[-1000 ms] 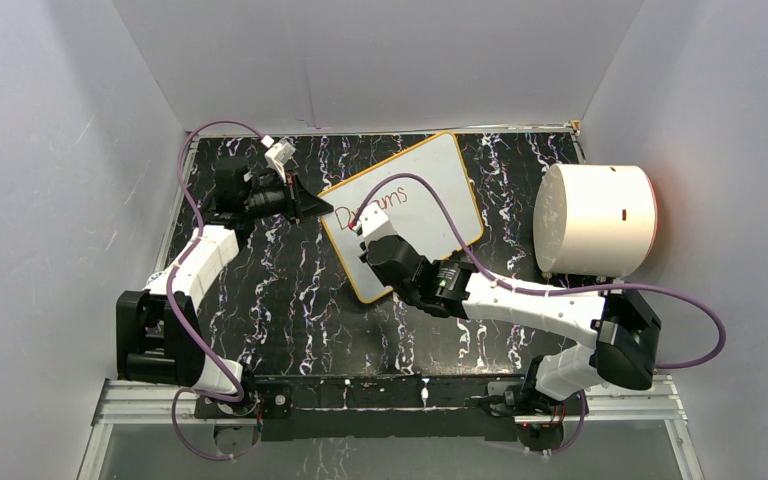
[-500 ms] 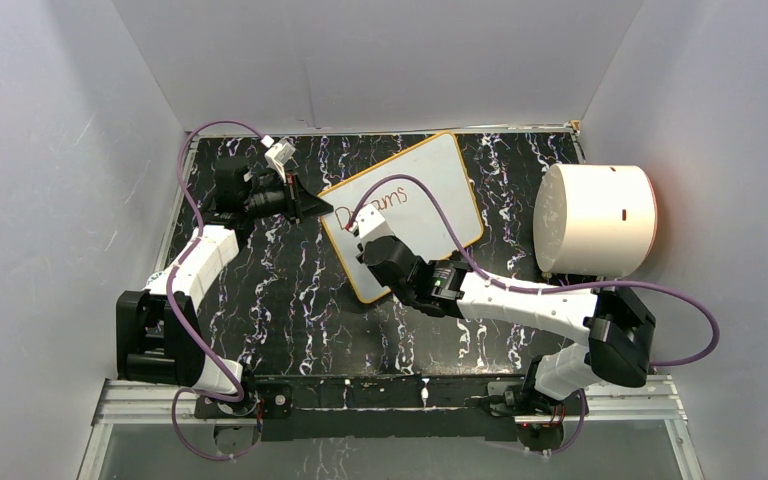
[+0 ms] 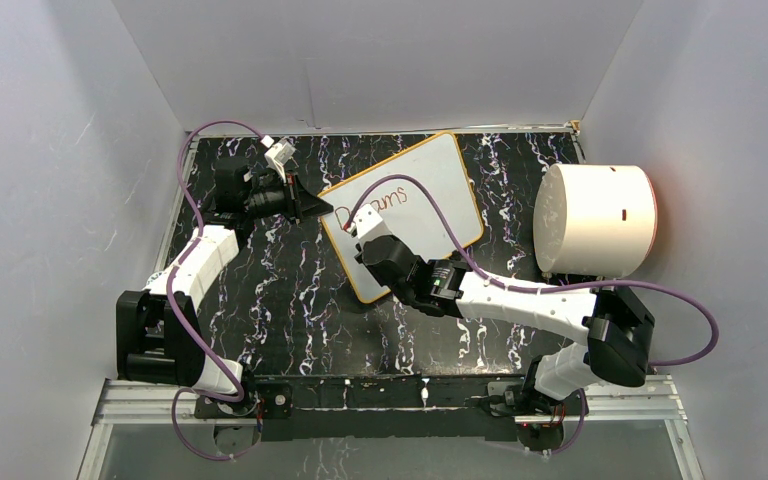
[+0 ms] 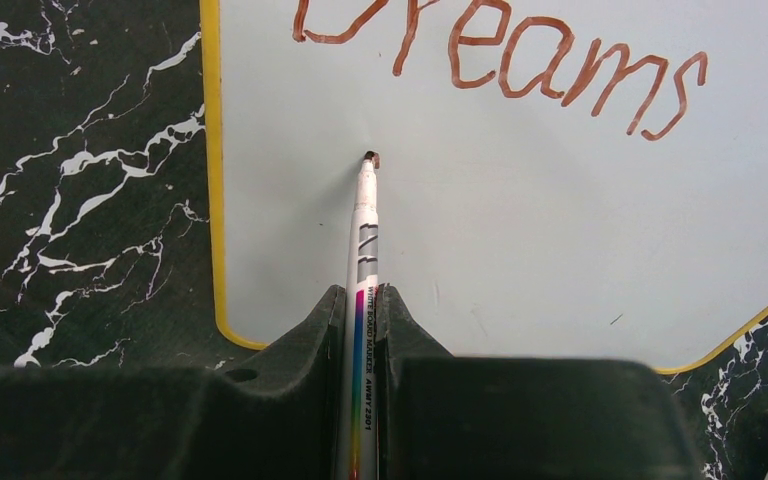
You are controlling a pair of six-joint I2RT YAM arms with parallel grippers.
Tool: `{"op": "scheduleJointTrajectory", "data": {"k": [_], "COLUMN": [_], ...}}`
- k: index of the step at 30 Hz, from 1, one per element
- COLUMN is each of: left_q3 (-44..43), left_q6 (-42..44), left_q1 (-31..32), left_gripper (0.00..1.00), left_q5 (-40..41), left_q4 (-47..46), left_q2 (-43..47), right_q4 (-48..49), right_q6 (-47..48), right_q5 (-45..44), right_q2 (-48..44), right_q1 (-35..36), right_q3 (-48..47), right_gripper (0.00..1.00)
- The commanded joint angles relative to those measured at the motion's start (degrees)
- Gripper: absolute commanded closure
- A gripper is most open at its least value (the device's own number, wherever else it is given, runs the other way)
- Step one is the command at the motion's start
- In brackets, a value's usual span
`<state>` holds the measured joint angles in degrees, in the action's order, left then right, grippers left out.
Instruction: Write a sentence on the whiteboard
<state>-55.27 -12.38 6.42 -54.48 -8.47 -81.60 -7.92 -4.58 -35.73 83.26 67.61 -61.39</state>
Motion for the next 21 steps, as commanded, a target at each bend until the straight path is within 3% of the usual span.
{"op": "scheduleJointTrajectory", "data": {"k": [1, 21], "left_q3": [1.31, 1.31], "left_q6": [4.88, 4.91], "left_q1": [1.23, 1.22], "left_gripper": [1.00, 1.00], "left_q5": [6.45, 6.71], "left_q4": [6.69, 6.69], "left_q2": [-2.51, -2.51], "right_q4": [2.27, -4.71], "right_q6": [0.65, 0.61], "right_q5": [2.23, 2.71], "right_q2": [0.61, -0.92], "right_q1": [0.18, 0.21], "right_q3": [-2.84, -1.57], "right_gripper": [1.00, 1.00]}}
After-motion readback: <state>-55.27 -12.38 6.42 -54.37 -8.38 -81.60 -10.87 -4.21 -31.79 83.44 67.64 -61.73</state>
